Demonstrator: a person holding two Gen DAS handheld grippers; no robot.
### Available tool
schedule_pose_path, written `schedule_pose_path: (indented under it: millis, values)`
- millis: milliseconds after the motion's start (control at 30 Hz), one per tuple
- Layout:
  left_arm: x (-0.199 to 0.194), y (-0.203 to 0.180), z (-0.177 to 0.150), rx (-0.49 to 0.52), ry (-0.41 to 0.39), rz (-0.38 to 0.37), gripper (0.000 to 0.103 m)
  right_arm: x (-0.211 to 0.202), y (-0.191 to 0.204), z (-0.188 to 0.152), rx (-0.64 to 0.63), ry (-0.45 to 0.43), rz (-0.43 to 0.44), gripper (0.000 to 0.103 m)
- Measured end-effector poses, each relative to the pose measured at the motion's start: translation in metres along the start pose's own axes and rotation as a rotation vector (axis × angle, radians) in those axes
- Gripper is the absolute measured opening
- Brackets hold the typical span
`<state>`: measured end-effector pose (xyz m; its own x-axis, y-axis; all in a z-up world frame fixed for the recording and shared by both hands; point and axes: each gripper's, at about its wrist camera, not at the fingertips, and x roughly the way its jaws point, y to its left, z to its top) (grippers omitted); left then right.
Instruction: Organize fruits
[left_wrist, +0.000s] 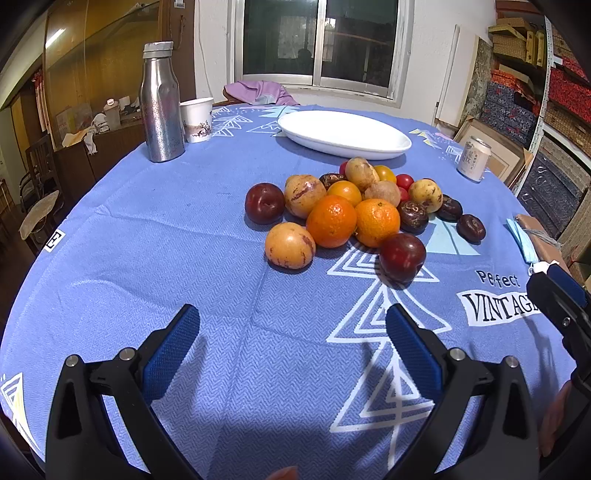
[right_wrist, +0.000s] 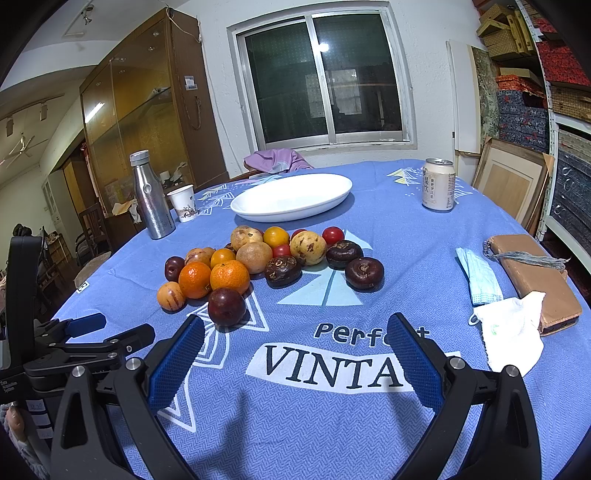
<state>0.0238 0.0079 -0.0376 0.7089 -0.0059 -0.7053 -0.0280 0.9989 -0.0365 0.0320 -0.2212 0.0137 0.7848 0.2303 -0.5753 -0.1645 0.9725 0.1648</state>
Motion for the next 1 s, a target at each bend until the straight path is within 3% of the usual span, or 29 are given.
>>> schedule_pose_path:
  millis: [1000]
  values:
    - [0.0026,0.0024,-0.0001,-0.015,0.016,-0.013,0.099,0.0003,0.0001,-0.0001,0.001,0.001,0.002,0.100]
